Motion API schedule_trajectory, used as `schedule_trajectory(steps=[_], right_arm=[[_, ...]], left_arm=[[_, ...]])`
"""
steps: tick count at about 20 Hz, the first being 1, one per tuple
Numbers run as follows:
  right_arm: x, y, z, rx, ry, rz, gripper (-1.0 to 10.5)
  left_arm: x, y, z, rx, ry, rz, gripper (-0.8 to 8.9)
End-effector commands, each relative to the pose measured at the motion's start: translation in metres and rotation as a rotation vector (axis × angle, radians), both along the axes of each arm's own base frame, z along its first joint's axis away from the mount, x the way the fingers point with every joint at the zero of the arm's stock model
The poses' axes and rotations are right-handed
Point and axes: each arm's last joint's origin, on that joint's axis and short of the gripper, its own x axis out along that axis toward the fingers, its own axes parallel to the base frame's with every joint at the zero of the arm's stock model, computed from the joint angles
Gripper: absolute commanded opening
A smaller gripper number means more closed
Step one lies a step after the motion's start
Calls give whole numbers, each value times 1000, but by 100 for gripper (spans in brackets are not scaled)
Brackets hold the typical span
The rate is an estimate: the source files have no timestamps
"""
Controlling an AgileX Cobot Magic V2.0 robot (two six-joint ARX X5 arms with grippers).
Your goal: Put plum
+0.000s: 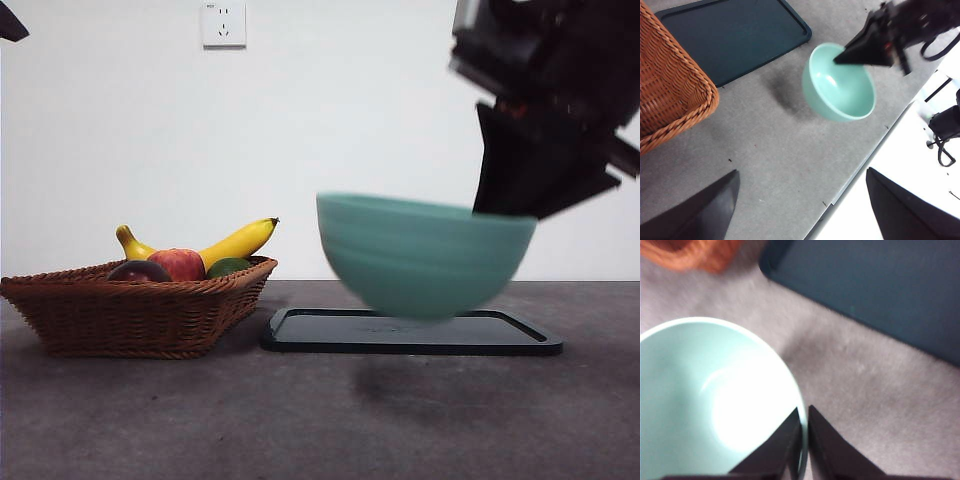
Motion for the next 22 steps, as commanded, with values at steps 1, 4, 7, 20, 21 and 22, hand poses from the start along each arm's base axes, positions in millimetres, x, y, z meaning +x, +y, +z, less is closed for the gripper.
schedule_trajectory(steps=[1,4,7,20,21,22], right_arm=[[2,6,-11,-16,25,-6,10],[7,12,-21,-36,46,3,10],[11,18,-31,-57,59,7,10],[15,23,-43,-91,82,5,59],[15,23,-43,-91,83,5,121],[15,23,-43,-90,82,4,174]], left_arm=[[1,-1,5,-8,-20,-11,402],[1,-1,5,-7,-20,-11,402],[1,-1,5,-7,-20,-11,402],[1,-1,5,-7,-20,-11,402],[1,-1,5,-7,-20,-11,402],[1,-1,5,-7,-20,-11,402]])
